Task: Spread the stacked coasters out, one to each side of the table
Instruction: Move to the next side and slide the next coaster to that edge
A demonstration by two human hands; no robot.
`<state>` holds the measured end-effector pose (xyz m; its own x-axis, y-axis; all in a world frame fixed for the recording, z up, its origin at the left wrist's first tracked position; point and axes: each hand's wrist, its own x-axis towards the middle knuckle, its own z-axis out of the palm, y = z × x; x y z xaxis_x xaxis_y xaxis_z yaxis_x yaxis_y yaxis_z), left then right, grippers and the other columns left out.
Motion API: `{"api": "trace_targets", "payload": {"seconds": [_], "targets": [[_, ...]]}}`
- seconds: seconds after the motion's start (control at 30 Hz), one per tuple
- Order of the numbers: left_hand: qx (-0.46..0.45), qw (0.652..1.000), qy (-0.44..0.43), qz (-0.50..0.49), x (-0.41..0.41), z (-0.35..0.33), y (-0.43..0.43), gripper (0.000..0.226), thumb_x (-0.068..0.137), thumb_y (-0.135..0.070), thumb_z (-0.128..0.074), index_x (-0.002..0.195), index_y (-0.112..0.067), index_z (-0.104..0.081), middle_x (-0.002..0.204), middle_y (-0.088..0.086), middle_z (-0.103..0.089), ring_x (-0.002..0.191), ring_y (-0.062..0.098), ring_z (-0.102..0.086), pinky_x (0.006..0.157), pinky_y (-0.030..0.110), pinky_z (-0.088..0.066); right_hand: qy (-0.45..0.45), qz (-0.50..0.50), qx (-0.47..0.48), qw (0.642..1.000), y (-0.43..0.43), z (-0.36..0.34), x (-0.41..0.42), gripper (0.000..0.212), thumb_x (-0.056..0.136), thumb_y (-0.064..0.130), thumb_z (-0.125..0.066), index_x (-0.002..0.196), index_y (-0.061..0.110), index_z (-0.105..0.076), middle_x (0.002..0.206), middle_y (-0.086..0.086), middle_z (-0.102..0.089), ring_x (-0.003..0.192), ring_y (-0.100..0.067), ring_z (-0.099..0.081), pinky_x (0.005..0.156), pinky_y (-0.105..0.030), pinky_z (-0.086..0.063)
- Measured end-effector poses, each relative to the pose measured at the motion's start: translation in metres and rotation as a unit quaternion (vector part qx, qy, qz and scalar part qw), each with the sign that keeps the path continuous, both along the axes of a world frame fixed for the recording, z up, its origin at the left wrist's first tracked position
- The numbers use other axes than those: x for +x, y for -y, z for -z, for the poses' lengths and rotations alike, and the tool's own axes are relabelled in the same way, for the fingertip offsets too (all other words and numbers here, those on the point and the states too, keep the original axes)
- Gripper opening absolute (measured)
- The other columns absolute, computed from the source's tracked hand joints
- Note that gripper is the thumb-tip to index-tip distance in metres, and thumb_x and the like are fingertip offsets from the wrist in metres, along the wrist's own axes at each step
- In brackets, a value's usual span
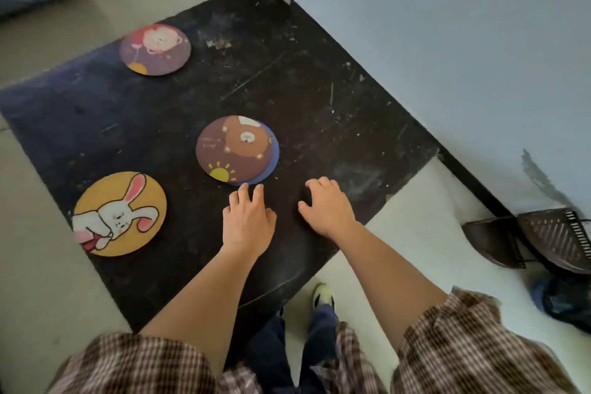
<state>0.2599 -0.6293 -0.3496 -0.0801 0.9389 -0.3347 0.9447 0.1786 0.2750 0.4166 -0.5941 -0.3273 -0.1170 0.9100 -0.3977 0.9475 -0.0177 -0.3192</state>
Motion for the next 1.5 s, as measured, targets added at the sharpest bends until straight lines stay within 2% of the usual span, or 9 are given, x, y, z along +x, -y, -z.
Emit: {"api": "trace_targets", "payload": {"seconds": [0.23,0.37,0.57,0.77,0.87,1.03,1.23,1.5], "targets": [[0.004,0.993,-0.011,-0.12,0.015,-0.005,-0.023,0.058,0.092,-0.034,-0.047,0.144,-0.018,-0.025,0.151,0.014,-0.028,0.135,0.033,-0.027,0.1,0.045,-0.038,0.008,-0.097,0.006,0.995,-0.053,0.006,0.002,0.054,0.086,0.039,-0.052,0.134,0.017,-0.037,0.133,-0.008,-0.043,0.123,-0.029,-0.037,0.095,-0.049,-0.036],[0.001,0.975,-0.008,-0.221,0.036,-0.01,-0.037,0.057,0.091,-0.033,-0.047,0.142,-0.017,-0.028,0.149,0.015,-0.029,0.133,0.034,-0.029,0.098,0.045,-0.039,-0.001,-0.168,0.006,0.986,-0.087,0.01,0.011,0.058,0.085,0.043,-0.055,0.135,0.019,-0.037,0.133,-0.008,-0.044,0.122,-0.028,-0.038,0.095,-0.049,-0.037],[0.015,0.942,-0.013,-0.336,0.054,-0.008,-0.05,0.055,0.089,-0.033,-0.048,0.139,-0.018,-0.031,0.146,0.016,-0.033,0.134,0.034,-0.023,0.103,0.048,-0.033,0.016,-0.274,0.02,0.961,-0.13,0.011,0.013,0.06,0.083,0.045,-0.057,0.133,0.017,-0.039,0.133,-0.01,-0.045,0.122,-0.029,-0.039,0.095,-0.046,-0.037],[0.012,0.889,-0.005,-0.458,0.045,0.001,-0.054,0.062,0.09,-0.042,-0.045,0.143,-0.016,-0.027,0.149,0.014,-0.028,0.138,0.032,-0.015,0.108,0.049,-0.025,0.016,-0.314,0.029,0.949,-0.163,0.013,-0.016,0.058,0.081,0.049,-0.058,0.128,0.018,-0.043,0.132,-0.01,-0.046,0.122,-0.03,-0.038,0.095,-0.047,-0.037],[0.018,0.869,-0.006,-0.494,0.037,0.004,-0.059,0.069,0.09,-0.048,-0.045,0.144,-0.01,-0.024,0.151,0.015,-0.025,0.139,0.031,-0.014,0.108,0.049,-0.024,0.01,-0.319,0.036,0.947,-0.176,0.019,-0.03,0.06,0.08,0.052,-0.058,0.128,0.018,-0.043,0.132,-0.01,-0.046,0.122,-0.029,-0.038,0.095,-0.047,-0.037],[0.009,0.858,-0.013,-0.513,0.027,0.011,-0.069,0.081,0.088,-0.056,-0.044,0.145,-0.004,-0.021,0.154,0.014,-0.016,0.14,0.03,-0.009,0.109,0.048,-0.022,0.021,-0.306,0.018,0.952,-0.197,0.03,-0.047,0.074,0.079,0.057,-0.057,0.137,0.017,-0.035,0.14,-0.011,-0.038,0.129,-0.031,-0.031,0.101,-0.05,-0.032],[0.018,0.843,0.016,-0.537,0.025,0.018,-0.076,0.079,0.086,-0.049,-0.055,0.144,-0.006,-0.024,0.154,0.012,-0.017,0.139,0.029,-0.01,0.108,0.05,-0.024,0.007,-0.307,0.008,0.952,-0.204,0.037,-0.067,0.073,0.078,0.06,-0.055,0.137,0.022,-0.037,0.141,-0.01,-0.031,0.129,-0.031,-0.026,0.102,-0.049,-0.028],[0.072,0.804,0.058,-0.587,0.024,0.013,-0.083,0.068,0.078,-0.034,-0.071,0.135,-0.014,-0.038,0.145,0.009,-0.033,0.134,0.028,-0.021,0.103,0.048,-0.031,-0.076,-0.235,0.017,0.969,-0.198,0.034,-0.083,0.056,0.07,0.038,-0.075,0.117,0.025,-0.049,0.124,-0.005,-0.041,0.118,-0.025,-0.035,0.094,-0.04,-0.035]]}}
